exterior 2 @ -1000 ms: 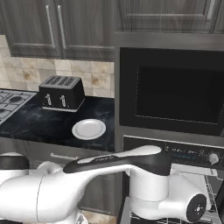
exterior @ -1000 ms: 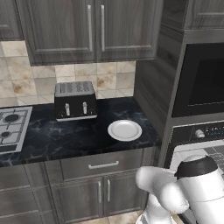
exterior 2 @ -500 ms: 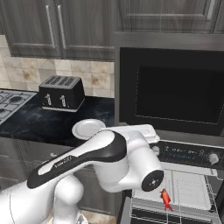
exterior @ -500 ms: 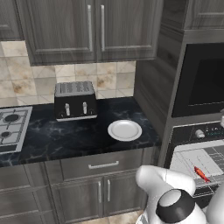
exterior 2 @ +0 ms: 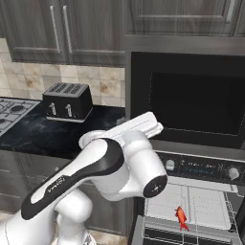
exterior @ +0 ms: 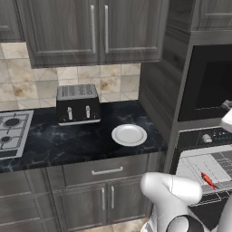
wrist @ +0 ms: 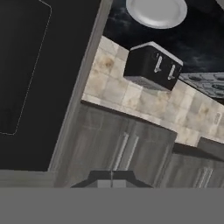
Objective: Take the fish from the oven and place it on the plate on the counter.
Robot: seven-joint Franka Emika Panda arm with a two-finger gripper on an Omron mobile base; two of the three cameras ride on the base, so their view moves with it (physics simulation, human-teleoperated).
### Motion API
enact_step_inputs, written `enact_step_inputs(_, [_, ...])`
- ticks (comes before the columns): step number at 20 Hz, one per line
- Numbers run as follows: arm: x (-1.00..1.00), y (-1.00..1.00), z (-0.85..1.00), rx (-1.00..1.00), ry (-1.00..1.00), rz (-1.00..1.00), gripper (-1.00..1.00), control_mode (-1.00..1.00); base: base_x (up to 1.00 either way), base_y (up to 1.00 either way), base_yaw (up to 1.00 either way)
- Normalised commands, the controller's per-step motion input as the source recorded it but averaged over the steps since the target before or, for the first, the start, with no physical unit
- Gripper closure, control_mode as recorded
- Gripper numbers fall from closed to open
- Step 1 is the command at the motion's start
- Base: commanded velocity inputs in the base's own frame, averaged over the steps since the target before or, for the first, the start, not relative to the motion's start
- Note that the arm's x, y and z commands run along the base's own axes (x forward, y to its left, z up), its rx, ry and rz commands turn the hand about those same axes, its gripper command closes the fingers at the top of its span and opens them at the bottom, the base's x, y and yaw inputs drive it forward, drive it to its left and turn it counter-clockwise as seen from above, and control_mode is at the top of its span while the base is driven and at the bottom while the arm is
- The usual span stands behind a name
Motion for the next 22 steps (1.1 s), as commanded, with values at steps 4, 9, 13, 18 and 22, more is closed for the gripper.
enact_step_inputs(4, [0.0,0.06,0.27,-0.49,-0.22,0.22,1.0,-1.0,0.0,0.0,0.0])
enact_step_inputs(9, [0.0,0.0,0.13,-0.55,-0.07,0.12,1.0,-1.0,0.0,0.0,0.0])
enact_step_inputs(13, [-0.03,0.09,0.01,-0.74,-0.14,0.02,1.0,-1.0,0.0,0.0,0.0])
enact_step_inputs(18, [-0.13,0.16,0.0,-0.85,-0.34,0.01,1.0,-1.0,0.0,0.0,0.0])
enact_step_inputs(22, [-0.19,0.11,0.04,-0.65,-0.42,0.06,1.0,-1.0,0.0,0.0,0.0])
